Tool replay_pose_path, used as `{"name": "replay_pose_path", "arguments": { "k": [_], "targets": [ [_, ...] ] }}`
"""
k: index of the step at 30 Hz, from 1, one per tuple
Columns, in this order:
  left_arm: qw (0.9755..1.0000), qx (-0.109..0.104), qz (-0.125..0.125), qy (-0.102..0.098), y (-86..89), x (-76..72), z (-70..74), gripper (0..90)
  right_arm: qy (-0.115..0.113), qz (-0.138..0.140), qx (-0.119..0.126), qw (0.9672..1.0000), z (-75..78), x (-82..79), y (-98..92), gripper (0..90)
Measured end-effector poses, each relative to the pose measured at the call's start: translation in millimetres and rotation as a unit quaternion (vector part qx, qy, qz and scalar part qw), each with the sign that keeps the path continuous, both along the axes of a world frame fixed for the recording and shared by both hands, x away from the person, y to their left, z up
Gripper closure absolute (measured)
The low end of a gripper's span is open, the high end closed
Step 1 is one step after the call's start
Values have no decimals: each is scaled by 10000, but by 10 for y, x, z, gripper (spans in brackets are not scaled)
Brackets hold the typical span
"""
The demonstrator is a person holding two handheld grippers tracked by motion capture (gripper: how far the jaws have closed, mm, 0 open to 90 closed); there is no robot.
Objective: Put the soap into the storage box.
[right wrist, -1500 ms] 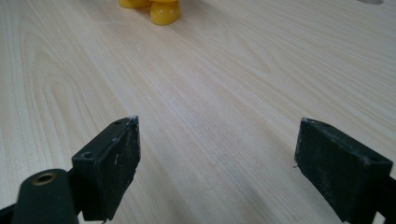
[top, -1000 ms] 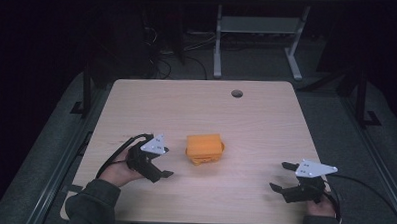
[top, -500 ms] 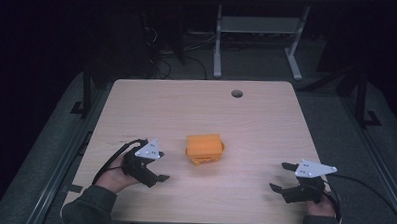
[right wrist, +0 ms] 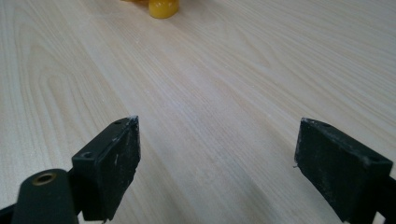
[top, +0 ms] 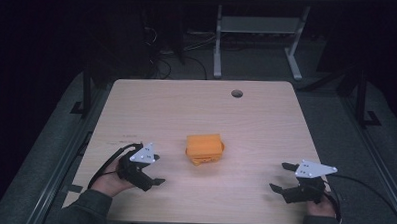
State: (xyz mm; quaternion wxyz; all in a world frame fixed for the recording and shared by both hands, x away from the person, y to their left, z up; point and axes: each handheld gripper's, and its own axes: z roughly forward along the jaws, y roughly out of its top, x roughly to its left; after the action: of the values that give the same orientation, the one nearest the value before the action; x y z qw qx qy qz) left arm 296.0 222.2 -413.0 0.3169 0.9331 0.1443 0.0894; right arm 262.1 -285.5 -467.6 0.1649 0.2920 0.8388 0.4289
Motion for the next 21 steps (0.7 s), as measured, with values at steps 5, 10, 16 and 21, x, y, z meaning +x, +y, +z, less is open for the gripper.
{"name": "replay_pose_path", "arguments": {
  "k": [5,10,16,21],
  "targets": [
    [10000,-50,62,-11,66,-31,-24,206,3,1,7,10000,-2,-1,-3,137],
    [9998,-115,129,-8,120,-64,-52,206,2,-3,3,10000,-5,-3,-4,137],
    [9998,-107,183,-26,167,-100,-92,205,-8,-22,9,10000,-5,-10,-22,137],
    [9996,-167,207,-49,197,-142,-119,206,43,-52,26,10000,-14,-19,-32,137]
  ]
}}
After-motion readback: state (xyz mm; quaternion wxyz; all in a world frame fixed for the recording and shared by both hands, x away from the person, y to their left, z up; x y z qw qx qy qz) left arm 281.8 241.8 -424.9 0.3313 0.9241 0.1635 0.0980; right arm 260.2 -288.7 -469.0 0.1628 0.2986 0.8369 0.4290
